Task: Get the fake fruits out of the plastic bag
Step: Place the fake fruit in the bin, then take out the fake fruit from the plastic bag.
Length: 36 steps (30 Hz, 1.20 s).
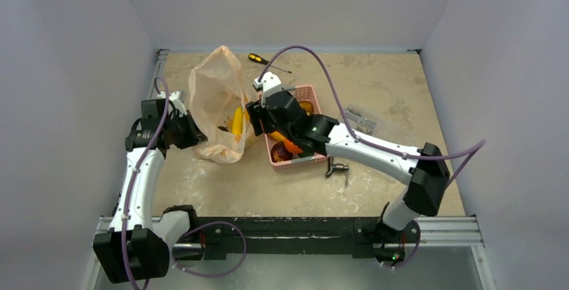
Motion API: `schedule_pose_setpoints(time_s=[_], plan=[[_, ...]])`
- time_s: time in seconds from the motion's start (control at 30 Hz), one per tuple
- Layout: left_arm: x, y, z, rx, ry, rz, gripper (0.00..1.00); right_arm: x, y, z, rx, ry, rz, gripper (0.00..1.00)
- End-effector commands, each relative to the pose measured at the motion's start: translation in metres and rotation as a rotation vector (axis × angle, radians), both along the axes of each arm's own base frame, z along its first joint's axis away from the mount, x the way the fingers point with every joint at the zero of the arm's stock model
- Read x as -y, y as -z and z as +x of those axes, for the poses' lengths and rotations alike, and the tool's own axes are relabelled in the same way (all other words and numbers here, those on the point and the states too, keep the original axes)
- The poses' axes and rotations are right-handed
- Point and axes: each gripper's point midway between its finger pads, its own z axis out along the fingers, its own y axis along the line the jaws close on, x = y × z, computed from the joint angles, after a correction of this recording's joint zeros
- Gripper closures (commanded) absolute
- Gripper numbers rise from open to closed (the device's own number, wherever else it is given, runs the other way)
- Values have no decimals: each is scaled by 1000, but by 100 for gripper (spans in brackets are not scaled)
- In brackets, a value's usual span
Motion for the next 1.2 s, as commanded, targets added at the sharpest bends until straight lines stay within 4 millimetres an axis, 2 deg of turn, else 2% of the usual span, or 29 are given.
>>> schedule_pose_setpoints(time_s=[0.0,0.13,0.23,0.37,0.47,0.57,0.63,0.77,0.8,0.9,1.03,1.17], plan=[[3,-7,5,35,12,-10,100,6,-2,20,26,109,-74,38],[5,-8,6,41,21,-21,100,18,13,16,29,111,-101,31],[6,-9,6,43,23,-26,100,13,6,6,35,53,-59,29],[6,-10,6,46,21,-24,100,-13,-21,-8,40,-61,59,31],[5,-12,6,55,20,-19,100,-44,-39,-18,54,-155,138,36],[3,-12,6,59,13,-11,100,-74,-42,-19,56,-213,148,47],[3,-11,6,56,14,-10,100,-94,-42,-15,46,-236,145,50],[3,-10,6,49,14,-11,100,-122,-33,7,8,-169,145,62],[3,-9,6,48,14,-13,100,-129,-20,14,-21,-137,139,65],[4,-11,6,53,18,-16,100,-140,0,26,-76,-64,136,66],[6,-10,5,49,23,-21,100,-151,32,35,-140,-5,106,65],[7,-11,5,53,30,-30,100,-138,64,50,-159,116,40,64]])
